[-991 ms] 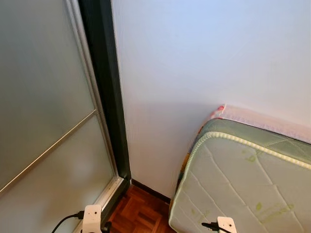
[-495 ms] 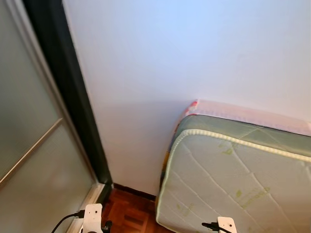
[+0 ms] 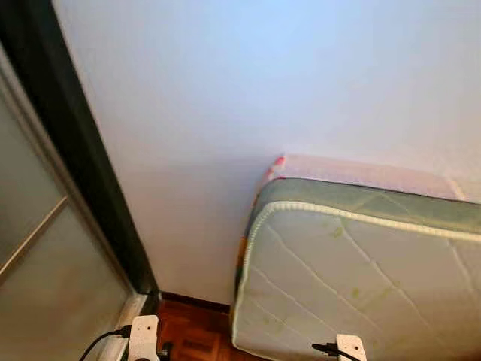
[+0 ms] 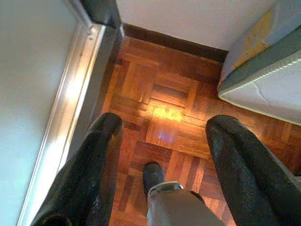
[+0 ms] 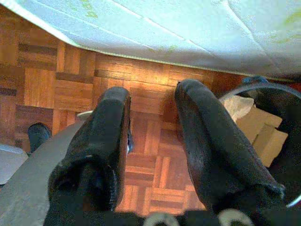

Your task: Clean up the room

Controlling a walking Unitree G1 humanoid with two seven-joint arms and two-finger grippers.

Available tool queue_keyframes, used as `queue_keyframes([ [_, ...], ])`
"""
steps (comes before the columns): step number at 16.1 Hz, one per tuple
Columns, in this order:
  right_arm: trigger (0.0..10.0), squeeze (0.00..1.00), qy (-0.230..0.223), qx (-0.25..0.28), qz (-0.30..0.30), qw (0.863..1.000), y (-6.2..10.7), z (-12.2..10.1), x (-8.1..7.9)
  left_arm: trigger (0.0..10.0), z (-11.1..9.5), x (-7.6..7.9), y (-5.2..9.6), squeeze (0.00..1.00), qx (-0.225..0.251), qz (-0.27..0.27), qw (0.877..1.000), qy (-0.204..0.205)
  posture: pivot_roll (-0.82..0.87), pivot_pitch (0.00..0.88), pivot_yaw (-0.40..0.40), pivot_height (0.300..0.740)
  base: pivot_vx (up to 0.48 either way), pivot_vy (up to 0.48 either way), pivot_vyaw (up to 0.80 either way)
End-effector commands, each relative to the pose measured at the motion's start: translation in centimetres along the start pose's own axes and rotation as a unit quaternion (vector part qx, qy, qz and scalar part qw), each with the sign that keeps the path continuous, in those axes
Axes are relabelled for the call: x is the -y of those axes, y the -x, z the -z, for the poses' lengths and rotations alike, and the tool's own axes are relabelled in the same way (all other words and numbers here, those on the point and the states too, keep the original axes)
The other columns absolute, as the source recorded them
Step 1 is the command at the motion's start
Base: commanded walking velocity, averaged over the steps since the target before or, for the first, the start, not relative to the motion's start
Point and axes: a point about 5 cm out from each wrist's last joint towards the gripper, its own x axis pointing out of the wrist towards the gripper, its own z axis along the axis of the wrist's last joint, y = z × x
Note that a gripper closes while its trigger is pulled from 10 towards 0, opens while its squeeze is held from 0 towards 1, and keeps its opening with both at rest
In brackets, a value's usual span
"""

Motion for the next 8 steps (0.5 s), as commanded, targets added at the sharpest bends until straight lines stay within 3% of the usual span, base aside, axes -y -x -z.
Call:
queue_keyframes([
  [1,10.0,0.0,-0.052,0.04,0.018,0.998,-0.16,-5.07,2.86,10.0,-5.18,0.16,-1.4,0.0,-0.003,0.023,1.0,0.0,0.04,0.0,-0.089,0.74,0.0,0.0,-0.73],
  [8,10.0,0.0,-0.05,0.039,0.016,0.998,-0.18,-5.19,2.84,10.0,-5.27,0.11,-1.42,0.0,-0.005,0.022,1.0,-0.002,0.04,0.0,-0.091,0.74,0.0,0.0,-0.73],
])
